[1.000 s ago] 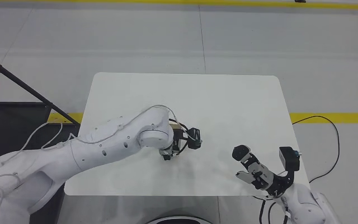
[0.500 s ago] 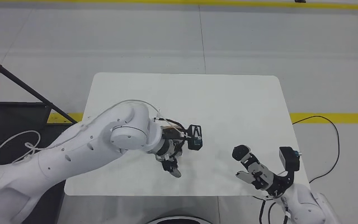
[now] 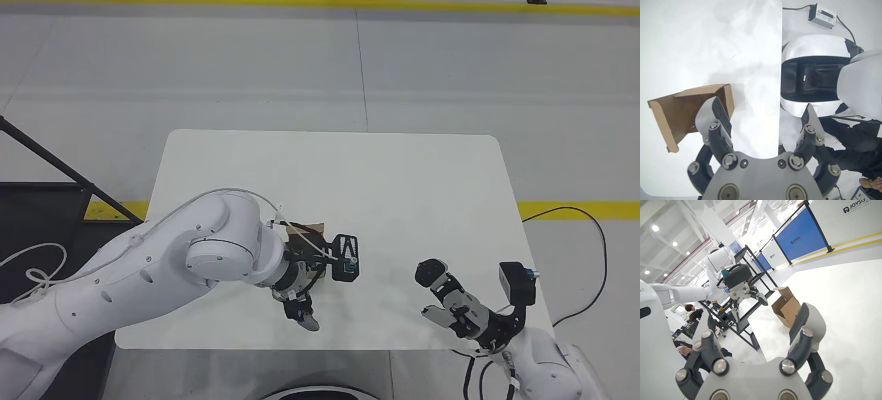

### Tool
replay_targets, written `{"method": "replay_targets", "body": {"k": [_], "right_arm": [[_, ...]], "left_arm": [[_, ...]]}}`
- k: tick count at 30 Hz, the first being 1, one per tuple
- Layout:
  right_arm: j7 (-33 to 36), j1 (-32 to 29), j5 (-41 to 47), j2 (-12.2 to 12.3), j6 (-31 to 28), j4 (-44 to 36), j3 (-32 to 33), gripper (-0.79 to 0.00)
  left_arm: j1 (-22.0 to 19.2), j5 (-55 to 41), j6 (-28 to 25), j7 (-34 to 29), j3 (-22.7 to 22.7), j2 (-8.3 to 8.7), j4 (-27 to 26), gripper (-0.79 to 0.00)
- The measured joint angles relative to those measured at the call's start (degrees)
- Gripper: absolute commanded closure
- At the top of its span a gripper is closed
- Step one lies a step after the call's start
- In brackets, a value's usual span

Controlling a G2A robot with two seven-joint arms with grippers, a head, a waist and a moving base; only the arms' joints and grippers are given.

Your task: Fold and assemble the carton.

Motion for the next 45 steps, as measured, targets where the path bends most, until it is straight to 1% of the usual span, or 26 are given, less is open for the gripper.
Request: {"method": "replay_targets", "body": {"k": [7, 9, 11, 15, 18, 22, 26, 38, 39, 41, 43, 45], "right_arm": [[0.0, 0.0, 0.0, 0.0, 0.0, 0.0, 0.0, -0.785], [0.0, 0.0, 0.0, 0.0, 0.0, 0.0, 0.0, -0.785], [0.0, 0.01, 0.0, 0.0, 0.01, -0.01, 0.0, -0.785], [1.08, 1.48, -0.68, -0.02, -0.38, -1.08, -0.68, -0.785], [1.91, 3.36, -1.79, -0.02, -0.76, -0.84, -0.89, -0.785], [2.46, 6.09, -4.71, -0.19, 1.77, 0.2, -1.57, -0.785], [3.41, 7.45, -4.84, -0.24, 3.23, 1.1, -2.43, -0.785], [3.35, 7.38, -4.82, -0.23, 3.14, 1.05, -2.38, -0.785], [3.35, 7.38, -4.82, -0.23, 3.14, 1.05, -2.38, -0.785], [3.4, 7.59, -5.68, -0.26, 3.79, 0.68, -2.42, -0.785], [3.99, 8.12, -7.61, -0.34, 4.6, -0.18, -3.2, -0.785], [4.64, 8.76, -8.66, -0.36, 4.67, -0.52, -3.81, -0.785]], "left_arm": [[0.01, 0.0, 0.01, 0.01, 0.0, 0.0, 0.01, -0.785], [0.64, 0.4, 0.12, 0.67, 0.15, 0.02, 0.16, -0.785], [1.72, 0.33, -1.36, 1.29, 0.47, 0.05, -0.14, -0.785], [2.91, -0.64, -2.39, 3.21, -0.97, 0.46, -0.31, -0.785], [4.42, -2.15, -4.07, 5.26, -2.85, 1.17, -0.96, -0.785], [7.46, -2.44, -5.35, 7.88, -5.88, 2.54, -2.13, -0.785], [10.81, -3.57, -6.71, 11.48, -9.14, 3.83, -2.14, -0.785], [10.94, -3.31, -6.48, 11.77, -9.17, 3.84, -2.2, -0.785], [11.21, -2.38, -6.05, 12.42, -9.24, 3.83, -2.47, -0.785], [12.57, 0.15, -5.69, 16.0, -9.73, 3.77, -2.21, -0.785], [13.69, -0.94, -5.86, 19.87, -11.14, 3.9, -0.34, -0.785], [14.83, -1.34, -5.64, 23.24, -12.78, 4.15, 0.44, -0.785]]}}
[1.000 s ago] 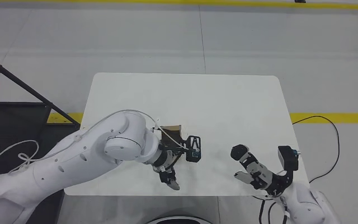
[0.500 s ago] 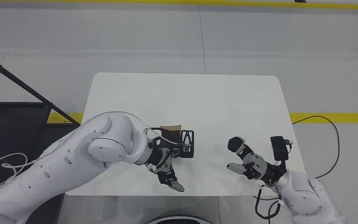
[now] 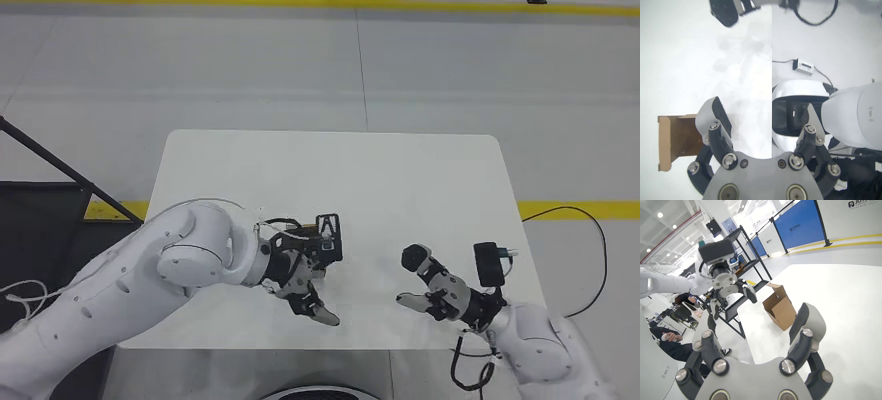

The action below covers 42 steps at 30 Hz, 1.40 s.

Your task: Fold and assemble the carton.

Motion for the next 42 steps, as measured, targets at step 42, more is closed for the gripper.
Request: {"method": "replay_targets", "body": {"k": [42], "right_arm": [[0.97, 2.16, -19.41, -0.58, 8.89, -9.37, -3.52, -0.785]], "left_arm": [[32.48, 13.61, 1.09, 55.52, -25.39, 3.09, -2.1, -0.785]]}}
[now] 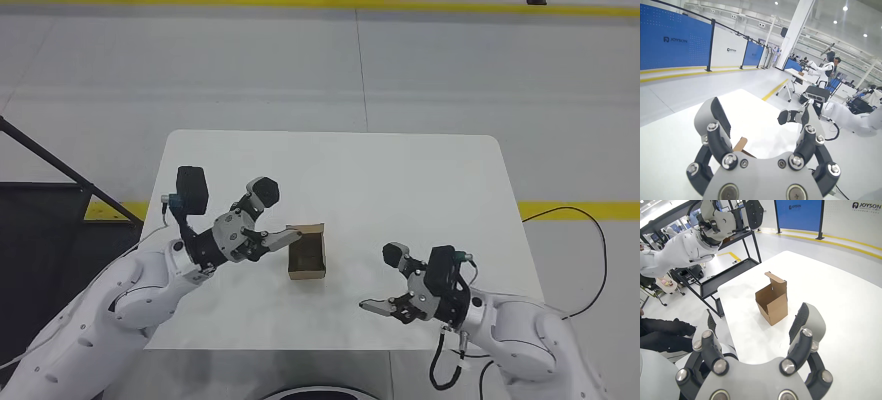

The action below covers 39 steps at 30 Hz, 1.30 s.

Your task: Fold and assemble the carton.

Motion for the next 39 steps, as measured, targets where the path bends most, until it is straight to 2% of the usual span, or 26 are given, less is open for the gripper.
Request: {"method": "replay_targets", "body": {"k": [6, 11, 14, 17, 20, 25, 31, 34, 39], "right_arm": [[0.26, 0.02, -0.33, 0.0, 0.26, 0.25, 0.16, -0.785], [5.46, 2.61, -5.39, -0.42, 9.06, -0.22, -3.43, -0.785], [10.36, 6.58, -6.12, -1.0, 13.24, 0.46, -7.69, -0.785], [15.35, 11.84, -8.5, -1.9, 20.32, 1.81, -12.09, -0.785], [17.68, 16.75, -7.97, -2.95, 24.58, 3.63, -16.42, -0.785], [20.06, 22.3, -4.2, -4.17, 25.67, 6.78, -20.41, -0.785], [19.93, 23.45, -2.84, -4.63, 25.31, 7.91, -21.64, -0.785], [19.88, 23.42, -2.78, -4.62, 25.24, 7.87, -21.6, -0.785], [19.91, 23.42, -2.81, -4.62, 25.27, 7.87, -21.6, -0.785]], "left_arm": [[0.12, 0.56, -0.06, -0.62, 0.22, -0.1, -0.29, -0.785], [-1.39, -0.07, 3.27, -4.68, 1.1, -0.87, 1.72, -0.785], [-1.73, -0.93, 3.0, -5.68, 0.6, -1.12, 3.47, -0.785], [-0.31, -0.81, 1.83, -5.9, -1.15, -1.02, 5.33, -0.785], [2.35, 0.54, 0.31, -6.03, -3.83, -0.65, 6.59, -0.785], [8.54, 7.57, -2.99, -7.34, -8.95, 0.27, 7.66, -0.785], [14.91, 13.32, -5.29, -13.49, -12.15, 1.05, 7.05, -0.785], [15.79, 11.64, -4.59, -12.75, -14.16, 1.08, 5.79, -0.785], [15.79, 11.57, -4.46, -12.44, -14.18, 1.05, 5.73, -0.785]]}}
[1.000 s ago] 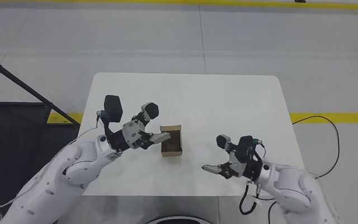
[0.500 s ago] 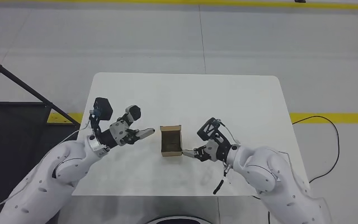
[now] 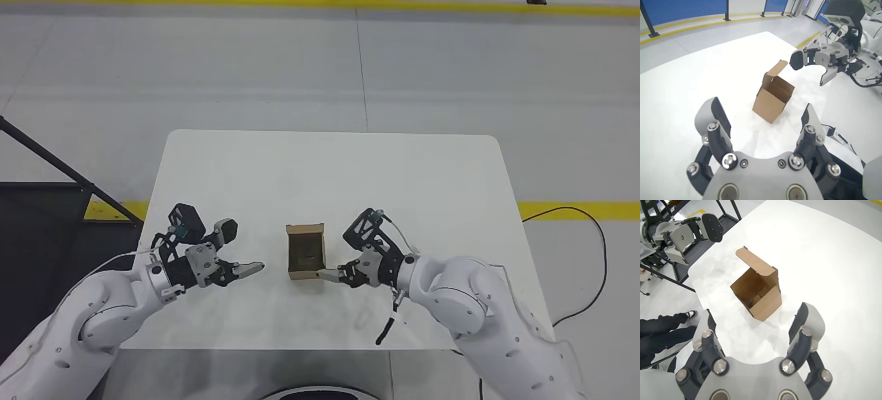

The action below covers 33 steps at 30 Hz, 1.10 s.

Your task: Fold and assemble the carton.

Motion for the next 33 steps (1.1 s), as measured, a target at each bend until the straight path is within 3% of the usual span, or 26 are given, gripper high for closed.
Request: {"method": "replay_targets", "body": {"k": [5, 10, 13, 19, 25, 33], "right_arm": [[-0.55, -0.51, -1.85, -0.16, 2.98, 0.16, -0.15, -0.785], [2.24, 1.76, -6.03, -1.75, 20.6, 0.16, -3.79, -0.785], [2.34, 3.34, -6.21, -2.59, 25.68, 1.47, -5.36, -0.785], [2.74, 4.73, -3.77, -3.38, 28.47, 4.71, -4.72, -0.785], [3.58, 4.7, -3.41, -3.59, 27.29, 5.39, -4.1, -0.785], [6.37, 5.71, -6.24, -4.13, 27.15, 5.75, -5.69, -0.785]], "left_arm": [[-0.85, 0.85, 2.23, -1.04, 1.07, -0.39, -0.34, -0.785], [-3.62, 1.61, 8.69, -3.92, 4.08, -1.33, 1.95, -0.785], [-5.64, 2.48, 11.74, -4.01, 6.03, -2.0, 3.91, -0.785], [-9.95, 2.07, 11.64, -3.94, 10.22, -3.38, 7.28, -0.785], [-13.61, 3.01, 11.98, -5.55, 13.04, -4.47, 8.49, -0.785], [-16.03, 5.94, 13.5, -7.34, 15.53, -5.57, 8.78, -0.785]]}}
